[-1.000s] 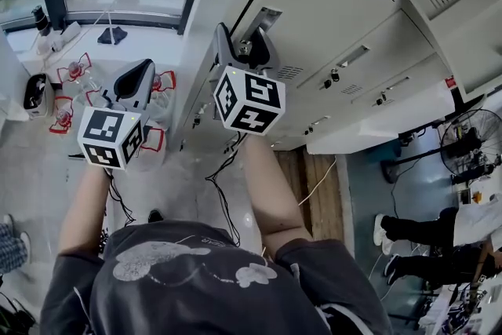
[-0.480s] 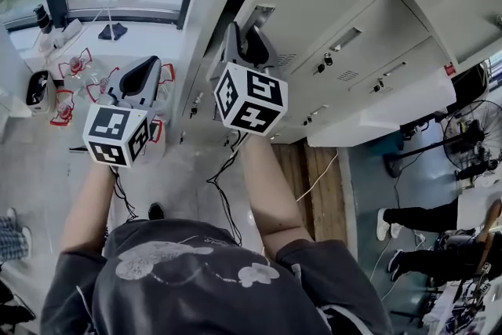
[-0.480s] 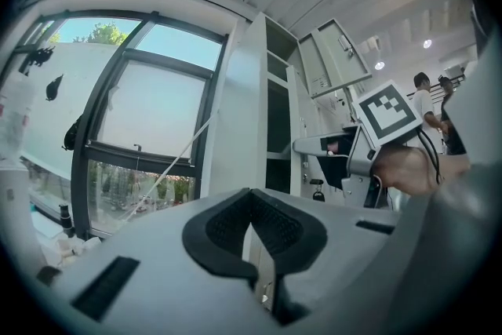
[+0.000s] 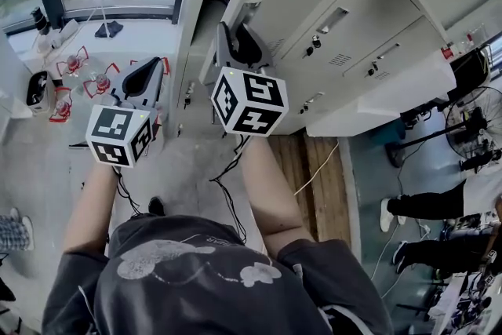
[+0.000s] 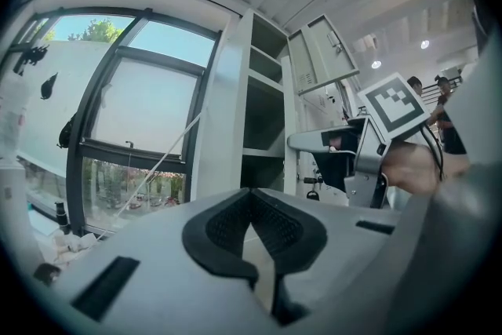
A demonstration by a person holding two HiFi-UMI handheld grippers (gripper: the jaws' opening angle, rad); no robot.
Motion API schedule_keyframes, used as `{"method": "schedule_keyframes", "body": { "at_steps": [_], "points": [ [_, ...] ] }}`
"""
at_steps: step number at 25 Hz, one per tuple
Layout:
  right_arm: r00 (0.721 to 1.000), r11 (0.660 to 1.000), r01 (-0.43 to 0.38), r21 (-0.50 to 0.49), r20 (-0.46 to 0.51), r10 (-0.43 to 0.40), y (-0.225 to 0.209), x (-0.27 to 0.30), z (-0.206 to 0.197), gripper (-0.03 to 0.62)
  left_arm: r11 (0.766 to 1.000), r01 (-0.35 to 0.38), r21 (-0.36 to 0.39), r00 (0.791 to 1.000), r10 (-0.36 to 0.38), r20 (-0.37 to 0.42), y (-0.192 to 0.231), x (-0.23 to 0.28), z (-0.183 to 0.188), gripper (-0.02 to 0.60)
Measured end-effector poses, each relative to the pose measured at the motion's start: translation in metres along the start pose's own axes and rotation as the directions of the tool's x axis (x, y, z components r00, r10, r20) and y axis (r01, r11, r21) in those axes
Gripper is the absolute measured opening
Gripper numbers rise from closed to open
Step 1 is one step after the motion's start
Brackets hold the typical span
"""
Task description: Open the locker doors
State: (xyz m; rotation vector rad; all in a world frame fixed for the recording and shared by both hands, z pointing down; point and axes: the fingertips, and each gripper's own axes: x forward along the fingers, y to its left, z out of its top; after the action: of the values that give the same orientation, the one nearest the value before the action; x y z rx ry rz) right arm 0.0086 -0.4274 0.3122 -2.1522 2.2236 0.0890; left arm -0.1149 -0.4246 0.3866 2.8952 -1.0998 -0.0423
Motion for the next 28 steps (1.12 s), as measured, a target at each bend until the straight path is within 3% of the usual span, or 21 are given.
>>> {"method": "schedule_keyframes", "body": {
  "at_steps": [8, 15, 28],
  "points": [
    [0.998, 0.998, -0.058, -0.029, -0.016, 0.058, -0.007, -0.023, 0.002, 0.134, 1.0, -0.007, 0.008, 1.0, 0.007, 0.002, -0.027, -0.002, 0.003, 0.009],
    [0.998, 0.996, -0.06, -0.066, -0.007, 0.06, -0.018, -0.042, 0.004, 0.193, 1.0, -0.027, 0.009, 1.0, 0.027, 0.002, -0.045, -0.005, 0.003, 0.009],
    [0.994, 0.985, -0.11, -0.132, 0.011, 0.112, -0.039, -0.093, 0.01, 0.181, 1.0, -0.019, 0.017, 1.0, 0.019, 0.0, -0.093, 0.003, 0.006, 0.009]
  ]
}}
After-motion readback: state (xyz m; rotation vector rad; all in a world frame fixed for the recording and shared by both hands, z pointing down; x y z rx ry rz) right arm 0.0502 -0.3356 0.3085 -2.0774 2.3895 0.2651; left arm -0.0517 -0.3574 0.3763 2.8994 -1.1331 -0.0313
